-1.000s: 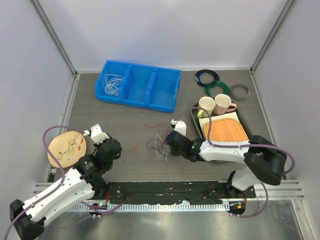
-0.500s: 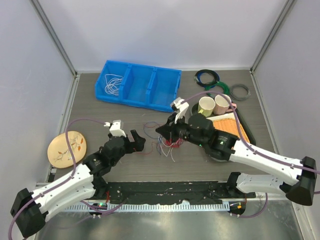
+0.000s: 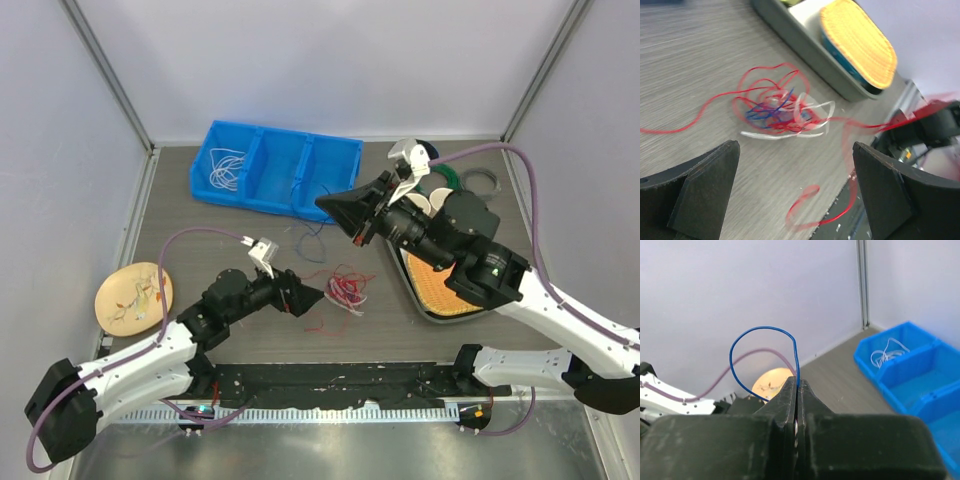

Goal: Untangle the cables

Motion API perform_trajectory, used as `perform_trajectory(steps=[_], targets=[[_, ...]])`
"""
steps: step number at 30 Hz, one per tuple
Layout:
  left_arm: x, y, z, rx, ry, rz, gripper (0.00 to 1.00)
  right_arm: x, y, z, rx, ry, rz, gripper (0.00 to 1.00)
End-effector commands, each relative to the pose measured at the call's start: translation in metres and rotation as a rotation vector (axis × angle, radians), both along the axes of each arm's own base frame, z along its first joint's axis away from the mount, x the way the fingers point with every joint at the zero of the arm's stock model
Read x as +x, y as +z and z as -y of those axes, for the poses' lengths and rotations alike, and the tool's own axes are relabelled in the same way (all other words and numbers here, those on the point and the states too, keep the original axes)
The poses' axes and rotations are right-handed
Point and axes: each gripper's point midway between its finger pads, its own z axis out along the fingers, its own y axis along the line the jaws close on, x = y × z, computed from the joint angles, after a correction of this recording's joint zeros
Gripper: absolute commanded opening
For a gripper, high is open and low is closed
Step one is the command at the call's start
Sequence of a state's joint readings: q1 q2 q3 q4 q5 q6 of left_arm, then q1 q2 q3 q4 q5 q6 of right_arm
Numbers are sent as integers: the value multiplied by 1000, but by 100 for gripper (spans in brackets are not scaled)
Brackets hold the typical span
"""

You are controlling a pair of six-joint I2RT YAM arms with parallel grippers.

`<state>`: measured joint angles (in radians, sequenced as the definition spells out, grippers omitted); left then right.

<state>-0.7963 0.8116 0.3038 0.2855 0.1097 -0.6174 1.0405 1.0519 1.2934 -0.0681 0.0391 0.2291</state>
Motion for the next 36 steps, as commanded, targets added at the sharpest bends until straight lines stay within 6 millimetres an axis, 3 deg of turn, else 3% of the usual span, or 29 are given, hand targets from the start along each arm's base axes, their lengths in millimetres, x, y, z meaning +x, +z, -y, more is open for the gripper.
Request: perform_trajectory(steps=[1,4,13,19,23,30,36], targets=[[-18,47,24,-110,-198,144,100,-1,48,10,61,-22,109,1],[-22,59,28,-135,-232,184,100,-3,47,9,47,-13,105,1],[-17,74,28,-161,-198,187,100,6,12,9,13,-55,65,1],[-35,106,17,-275,-207,220,100,27,-26,16,-37,-172,17,1],[-35,122,2,-338,-134,230,100,36,-49,16,-79,-214,-6,1],[-29,146,-11,-411,-51,255,100,35,-86,-1,-139,-168,-66,1],[-14,157,-6,-421,-9,245,100,26,-112,-23,-143,-65,-127,1]])
